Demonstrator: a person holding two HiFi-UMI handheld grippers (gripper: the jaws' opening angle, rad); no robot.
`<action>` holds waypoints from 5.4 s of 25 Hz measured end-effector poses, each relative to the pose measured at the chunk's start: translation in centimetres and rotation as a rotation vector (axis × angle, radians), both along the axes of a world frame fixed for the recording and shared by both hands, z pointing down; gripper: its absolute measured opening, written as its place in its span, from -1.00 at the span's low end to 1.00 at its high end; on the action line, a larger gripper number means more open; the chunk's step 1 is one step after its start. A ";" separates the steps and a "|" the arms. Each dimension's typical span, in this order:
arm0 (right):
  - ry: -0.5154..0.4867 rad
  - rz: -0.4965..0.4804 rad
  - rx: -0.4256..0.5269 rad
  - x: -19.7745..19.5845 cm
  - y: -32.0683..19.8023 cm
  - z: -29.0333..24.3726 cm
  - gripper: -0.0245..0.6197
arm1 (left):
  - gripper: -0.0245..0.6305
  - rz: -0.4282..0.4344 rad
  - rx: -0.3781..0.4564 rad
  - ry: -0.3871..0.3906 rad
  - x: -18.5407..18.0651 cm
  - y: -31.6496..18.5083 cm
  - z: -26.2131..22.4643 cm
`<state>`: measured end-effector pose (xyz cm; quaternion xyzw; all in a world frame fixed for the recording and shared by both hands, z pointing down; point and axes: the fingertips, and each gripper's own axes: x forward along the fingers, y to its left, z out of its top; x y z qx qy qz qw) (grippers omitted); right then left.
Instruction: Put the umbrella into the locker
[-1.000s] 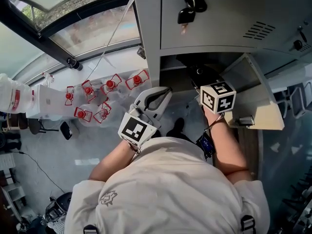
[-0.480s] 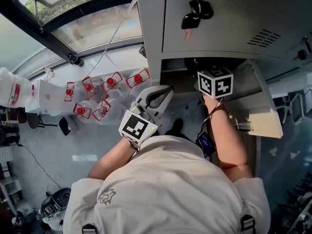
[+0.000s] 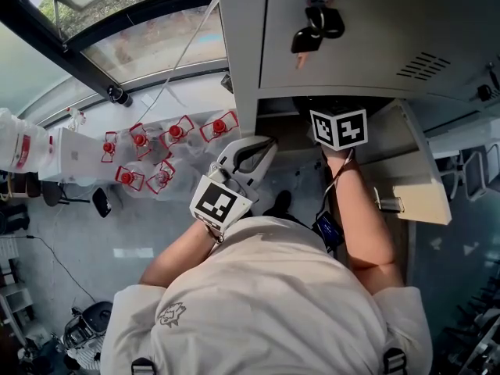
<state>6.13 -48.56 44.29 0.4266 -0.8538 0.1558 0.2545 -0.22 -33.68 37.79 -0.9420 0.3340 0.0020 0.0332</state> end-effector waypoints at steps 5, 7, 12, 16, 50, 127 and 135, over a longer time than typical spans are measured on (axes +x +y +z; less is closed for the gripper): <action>0.044 -0.009 -0.035 0.0 0.2 0.9 -0.42 | -0.88 -0.001 -0.006 0.006 -0.2 -0.2 0.2; 0.047 -0.008 -0.044 -0.1 0.2 1.2 -0.41 | -0.88 -0.011 -0.037 0.022 -0.2 -0.2 0.0; 0.065 -0.012 -0.041 -0.1 0.2 1.2 -0.40 | -0.88 0.007 -0.009 0.011 -0.2 -0.3 0.2; 0.089 -0.016 -0.037 -0.1 0.3 1.2 -0.39 | -0.88 0.011 -0.010 0.013 -0.2 -0.2 0.2; -0.044 0.170 0.234 2.5 8.0 -2.3 -0.18 | -0.88 0.125 -0.009 -0.002 -0.5 2.7 -0.2; -0.174 -0.207 0.404 -0.5 53.6 -3.6 -0.78 | -0.88 -0.031 -0.026 -0.014 -5.3 40.1 1.5; -0.172 -0.183 0.402 -3.8 59.0 -2.3 -0.78 | -0.88 0.019 -0.044 -0.007 -7.1 44.7 2.3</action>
